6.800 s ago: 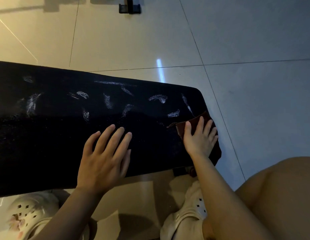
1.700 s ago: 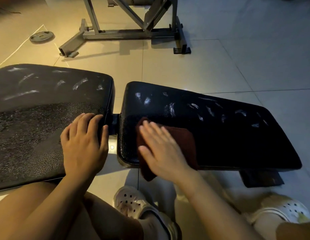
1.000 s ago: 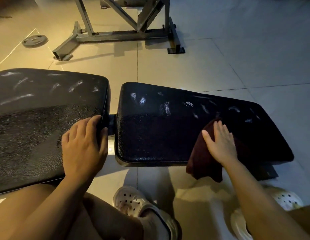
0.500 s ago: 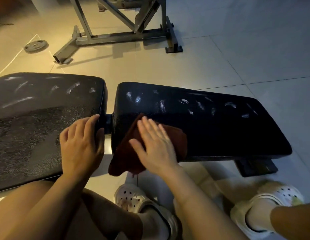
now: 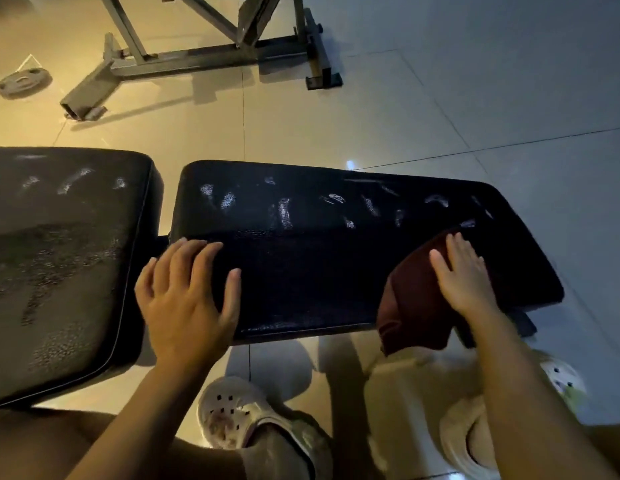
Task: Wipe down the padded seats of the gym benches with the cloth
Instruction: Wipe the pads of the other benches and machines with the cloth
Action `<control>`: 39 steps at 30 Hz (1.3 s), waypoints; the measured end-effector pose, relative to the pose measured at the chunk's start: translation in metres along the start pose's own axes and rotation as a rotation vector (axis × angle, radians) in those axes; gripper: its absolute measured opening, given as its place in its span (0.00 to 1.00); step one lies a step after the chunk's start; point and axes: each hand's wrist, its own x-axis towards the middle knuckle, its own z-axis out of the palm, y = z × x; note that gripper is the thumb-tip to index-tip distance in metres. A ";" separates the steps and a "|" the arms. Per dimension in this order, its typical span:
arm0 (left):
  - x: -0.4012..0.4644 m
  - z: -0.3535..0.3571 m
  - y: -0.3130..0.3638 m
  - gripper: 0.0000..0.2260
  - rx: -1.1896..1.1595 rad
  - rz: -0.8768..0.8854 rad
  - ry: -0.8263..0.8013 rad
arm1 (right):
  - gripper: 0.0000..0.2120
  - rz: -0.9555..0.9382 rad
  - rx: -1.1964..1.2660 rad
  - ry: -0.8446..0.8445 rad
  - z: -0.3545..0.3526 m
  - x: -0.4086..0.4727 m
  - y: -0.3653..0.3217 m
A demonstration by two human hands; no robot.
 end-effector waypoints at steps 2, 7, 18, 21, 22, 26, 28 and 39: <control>-0.002 0.003 0.002 0.18 0.029 0.006 0.048 | 0.29 0.003 -0.018 0.047 0.008 -0.003 -0.014; -0.006 0.003 -0.001 0.18 0.034 0.024 0.059 | 0.27 -0.378 0.017 -0.061 0.012 -0.034 -0.088; -0.014 -0.001 0.043 0.18 0.054 -0.106 0.041 | 0.38 -0.609 0.068 -0.157 0.012 -0.069 -0.107; -0.012 0.009 0.060 0.18 0.122 0.072 -0.015 | 0.38 -0.396 -0.010 -0.080 0.006 -0.030 -0.054; -0.011 0.013 0.063 0.19 0.147 0.100 -0.039 | 0.37 -0.327 -0.029 -0.075 0.001 -0.016 -0.035; -0.010 0.025 0.066 0.20 0.216 0.108 -0.114 | 0.36 -0.080 -0.022 -0.042 -0.013 0.023 0.024; -0.009 0.028 0.068 0.21 0.236 0.108 -0.113 | 0.35 -0.009 -0.008 -0.028 -0.014 0.031 0.036; -0.010 0.031 0.071 0.19 0.135 0.104 0.016 | 0.31 -0.529 0.005 -0.176 0.002 -0.034 -0.083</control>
